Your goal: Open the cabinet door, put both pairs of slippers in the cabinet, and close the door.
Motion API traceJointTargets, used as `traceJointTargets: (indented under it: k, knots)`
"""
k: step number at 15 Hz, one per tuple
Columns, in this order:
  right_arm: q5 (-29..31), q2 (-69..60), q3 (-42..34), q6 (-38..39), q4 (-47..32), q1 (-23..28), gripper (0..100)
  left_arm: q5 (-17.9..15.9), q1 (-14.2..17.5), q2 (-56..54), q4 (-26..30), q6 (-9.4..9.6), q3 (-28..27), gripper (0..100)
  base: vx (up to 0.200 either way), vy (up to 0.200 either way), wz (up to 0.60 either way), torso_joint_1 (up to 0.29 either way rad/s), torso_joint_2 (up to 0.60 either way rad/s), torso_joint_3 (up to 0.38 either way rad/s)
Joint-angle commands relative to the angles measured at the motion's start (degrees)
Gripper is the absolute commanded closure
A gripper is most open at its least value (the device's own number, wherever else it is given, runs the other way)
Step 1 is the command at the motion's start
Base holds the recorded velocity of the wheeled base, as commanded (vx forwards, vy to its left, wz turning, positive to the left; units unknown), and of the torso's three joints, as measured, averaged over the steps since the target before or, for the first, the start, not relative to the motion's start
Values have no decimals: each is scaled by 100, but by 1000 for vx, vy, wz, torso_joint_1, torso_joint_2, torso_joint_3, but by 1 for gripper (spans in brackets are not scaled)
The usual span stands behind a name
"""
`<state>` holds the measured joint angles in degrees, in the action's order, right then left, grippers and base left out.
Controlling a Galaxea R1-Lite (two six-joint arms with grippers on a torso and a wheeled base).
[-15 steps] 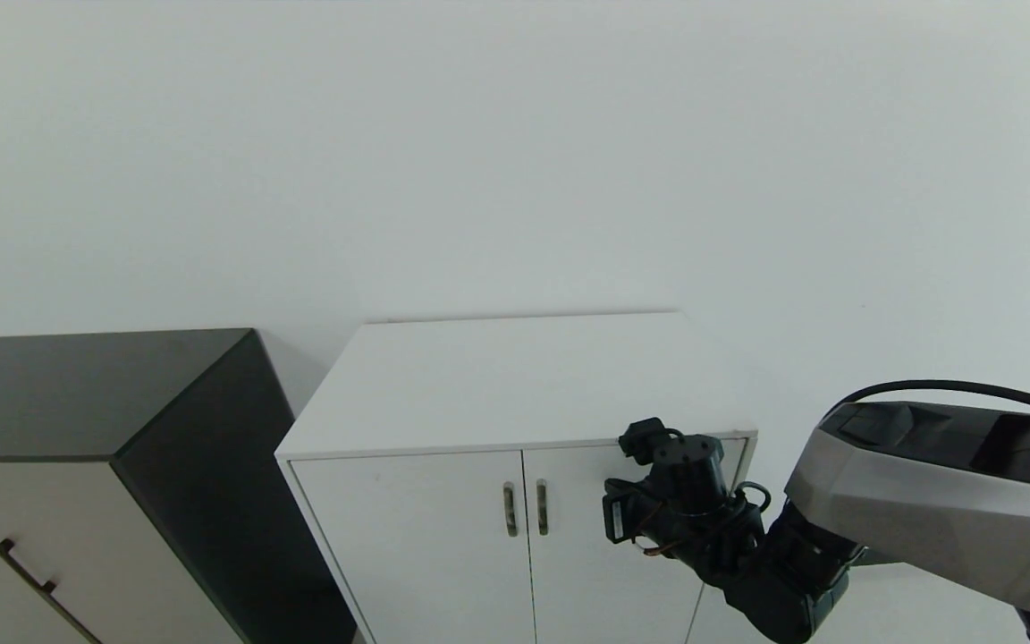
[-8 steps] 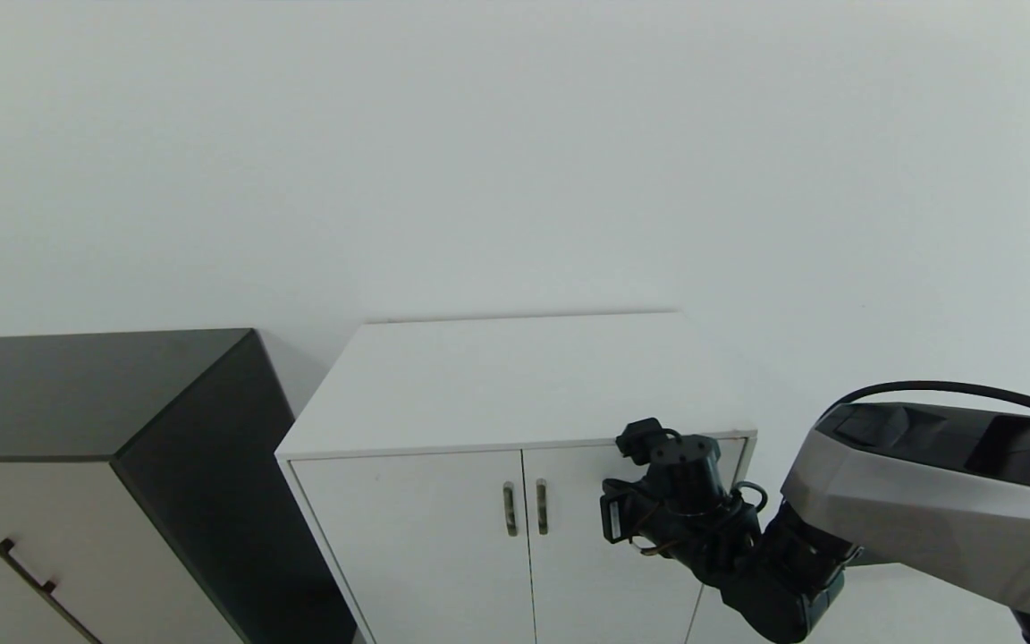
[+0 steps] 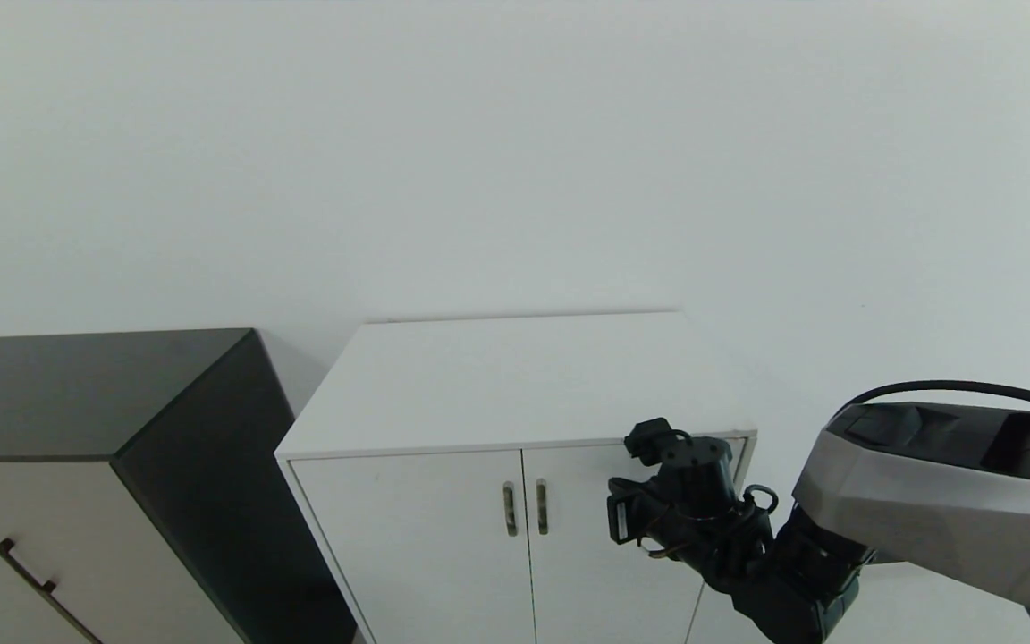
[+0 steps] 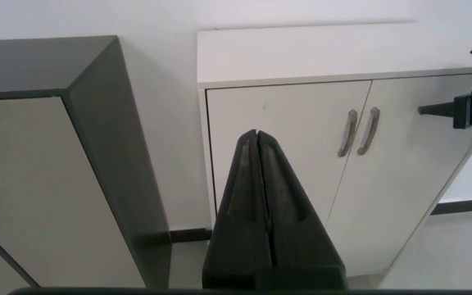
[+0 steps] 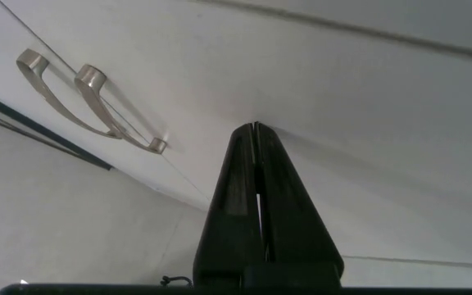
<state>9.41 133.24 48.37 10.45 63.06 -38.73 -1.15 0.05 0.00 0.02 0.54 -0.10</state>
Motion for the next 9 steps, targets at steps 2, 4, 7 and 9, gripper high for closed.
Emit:
traceJointTargets:
  k: [2, 4, 7, 9]
  knots:
    - [8, -853, -733, -69, 242, -311, 100, 0, 4, 9, -2, -1, 1, 100, 0, 0, 0, 0, 0, 0]
    - [17, -1398, -1181, -69, 250, -328, 100, 0, 4, 9, -2, -1, 1, 100, 0, 0, 0, 0, 0, 0]
    - [175, -2118, -1981, -69, 435, -161, 100, -8, 4, 9, 6, 8, 1, 100, 0, 0, 0, 0, 0, 0]
    - [483, -2443, -2394, -60, 532, 58, 100, 0, 4, 9, -2, 8, 1, 100, 0, 0, 0, 0, 0, 0]
